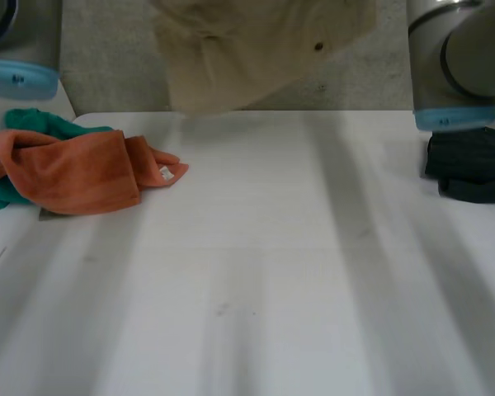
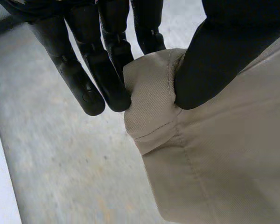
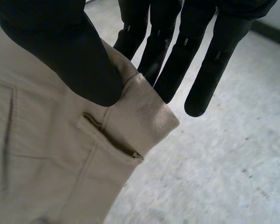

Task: Fold the laundry.

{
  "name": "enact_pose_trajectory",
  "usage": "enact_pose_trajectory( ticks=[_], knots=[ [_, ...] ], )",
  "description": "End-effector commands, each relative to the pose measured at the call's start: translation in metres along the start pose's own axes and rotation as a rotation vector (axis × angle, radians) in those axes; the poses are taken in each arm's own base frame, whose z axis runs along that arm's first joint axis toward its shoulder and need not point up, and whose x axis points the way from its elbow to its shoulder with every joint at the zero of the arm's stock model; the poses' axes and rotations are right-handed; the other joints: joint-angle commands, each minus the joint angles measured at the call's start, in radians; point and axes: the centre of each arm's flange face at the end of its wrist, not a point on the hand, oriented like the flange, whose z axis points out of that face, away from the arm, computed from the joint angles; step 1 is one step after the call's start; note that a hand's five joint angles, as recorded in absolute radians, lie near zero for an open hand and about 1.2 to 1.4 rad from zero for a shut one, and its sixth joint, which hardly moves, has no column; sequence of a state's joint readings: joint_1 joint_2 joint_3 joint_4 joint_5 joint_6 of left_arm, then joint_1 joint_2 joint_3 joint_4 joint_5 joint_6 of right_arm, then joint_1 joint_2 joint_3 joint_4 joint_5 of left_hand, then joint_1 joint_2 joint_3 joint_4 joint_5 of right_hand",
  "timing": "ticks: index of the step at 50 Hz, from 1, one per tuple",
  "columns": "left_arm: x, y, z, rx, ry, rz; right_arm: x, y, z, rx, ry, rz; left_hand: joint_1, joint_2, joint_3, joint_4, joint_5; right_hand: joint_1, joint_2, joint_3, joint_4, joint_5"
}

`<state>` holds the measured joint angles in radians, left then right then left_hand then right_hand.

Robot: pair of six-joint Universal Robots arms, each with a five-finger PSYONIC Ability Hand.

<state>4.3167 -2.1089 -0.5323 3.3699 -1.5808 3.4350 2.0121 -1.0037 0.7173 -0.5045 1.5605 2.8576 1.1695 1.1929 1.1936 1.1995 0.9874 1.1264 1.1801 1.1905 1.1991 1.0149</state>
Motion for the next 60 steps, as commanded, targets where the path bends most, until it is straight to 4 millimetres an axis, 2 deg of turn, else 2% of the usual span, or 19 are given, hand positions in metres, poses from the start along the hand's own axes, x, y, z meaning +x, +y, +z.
enact_pose_trajectory(
  ticks=[1, 2, 9, 10, 14, 16, 20, 24, 25, 27, 28, 32, 35, 38, 39, 46, 50, 59, 60],
  knots=[
    [0.02, 0.058, -0.047, -0.249, 0.097, 0.004, -0.013, 0.055, -0.053, -0.301, -0.132, -0.008, 0.227, 0.203, 0.203, 0.197, 0.234, 0.27, 0.216, 0.206, 0.197, 0.207],
    [0.029, 0.074, -0.064, -0.317, 0.137, -0.001, -0.016, 0.07, -0.069, -0.374, -0.163, -0.009, 0.227, 0.203, 0.203, 0.197, 0.234, 0.27, 0.216, 0.206, 0.197, 0.207],
    [0.064, 0.137, -0.145, -0.596, 0.295, 0.002, -0.028, 0.123, -0.146, -0.635, -0.296, -0.063, 0.227, 0.203, 0.203, 0.197, 0.234, 0.27, 0.216, 0.206, 0.197, 0.207],
    [0.071, 0.151, -0.165, -0.66, 0.332, 0.02, -0.03, 0.133, -0.164, -0.691, -0.334, -0.096, 0.227, 0.203, 0.203, 0.197, 0.234, 0.27, 0.216, 0.206, 0.197, 0.207],
    [0.083, 0.171, -0.211, -0.792, 0.424, 0.085, -0.028, 0.149, -0.204, -0.82, -0.411, -0.189, 0.227, 0.203, 0.203, 0.197, 0.234, 0.27, 0.216, 0.206, 0.197, 0.207],
    [0.085, 0.171, -0.225, -0.84, 0.459, 0.112, -0.027, 0.15, -0.218, -0.872, -0.449, -0.222, 0.227, 0.203, 0.203, 0.197, 0.234, 0.27, 0.216, 0.206, 0.197, 0.207],
    [0.086, 0.145, -0.25, -0.937, 0.56, 0.165, -0.019, 0.14, -0.244, -1.005, -0.546, -0.29, 0.227, 0.203, 0.203, 0.197, 0.234, 0.27, 0.216, 0.206, 0.197, 0.207],
    [0.075, 0.093, -0.265, -1.029, 0.662, 0.2, 0.001, 0.102, -0.253, -1.129, -0.652, -0.369, 0.227, 0.203, 0.203, 0.197, 0.234, 0.27, 0.216, 0.206, 0.197, 0.207],
    [0.07, 0.071, -0.273, -1.074, 0.714, 0.213, 0.013, 0.074, -0.256, -1.18, -0.715, -0.407, 0.227, 0.203, 0.203, 0.197, 0.234, 0.27, 0.216, 0.206, 0.197, 0.207],
    [0.066, 0.049, -0.283, -1.128, 0.78, 0.227, 0.017, 0.06, -0.258, -1.197, -0.751, -0.42, 0.227, 0.203, 0.203, 0.197, 0.234, 0.27, 0.216, 0.206, 0.197, 0.207],
    [0.061, 0.031, -0.294, -1.185, 0.844, 0.241, 0.021, 0.042, -0.265, -1.231, -0.822, -0.424, 0.227, 0.203, 0.203, 0.197, 0.234, 0.27, 0.216, 0.206, 0.197, 0.207],
    [0.056, 0.006, -0.311, -1.298, 1.015, 0.274, 0.025, 0.009, -0.274, -1.209, -0.998, -0.416, 0.227, 0.203, 0.203, 0.197, 0.234, 0.27, 0.216, 0.206, 0.197, 0.207],
    [0.058, 0.0, -0.306, -1.256, 1.059, 0.29, 0.025, 0.01, -0.271, -1.149, -1.048, -0.403, 0.227, 0.203, 0.203, 0.197, 0.234, 0.27, 0.216, 0.206, 0.197, 0.207],
    [0.066, 0.008, -0.279, -1.127, 1.009, 0.309, 0.028, 0.031, -0.262, -1.147, -0.997, -0.364, 0.227, 0.203, 0.203, 0.197, 0.234, 0.27, 0.216, 0.206, 0.197, 0.207],
    [0.07, 0.015, -0.271, -1.093, 0.985, 0.311, 0.027, 0.047, -0.255, -1.156, -0.942, -0.339, 0.227, 0.203, 0.203, 0.197, 0.234, 0.27, 0.216, 0.206, 0.197, 0.207],
    [0.11, 0.083, -0.173, -0.722, 0.662, 0.316, 0.021, 0.109, -0.211, -1.117, -0.573, -0.324, 0.227, 0.203, 0.203, 0.197, 0.234, 0.27, 0.216, 0.206, 0.197, 0.207],
    [0.127, 0.112, -0.138, -0.591, 0.549, 0.323, 0.017, 0.138, -0.188, -1.02, -0.394, -0.329, 0.227, 0.203, 0.203, 0.197, 0.234, 0.27, 0.216, 0.206, 0.197, 0.207],
    [0.15, 0.176, -0.12, -0.523, 0.441, 0.345, -0.016, 0.192, -0.172, -0.757, -0.302, -0.353, 0.227, 0.203, 0.203, 0.197, 0.234, 0.258, 0.204, 0.194, 0.185, 0.195],
    [0.15, 0.181, -0.121, -0.526, 0.435, 0.345, -0.018, 0.196, -0.172, -0.744, -0.298, -0.36, 0.227, 0.203, 0.203, 0.197, 0.234, -0.03, -0.084, -0.094, -0.103, -0.093]
  ],
)
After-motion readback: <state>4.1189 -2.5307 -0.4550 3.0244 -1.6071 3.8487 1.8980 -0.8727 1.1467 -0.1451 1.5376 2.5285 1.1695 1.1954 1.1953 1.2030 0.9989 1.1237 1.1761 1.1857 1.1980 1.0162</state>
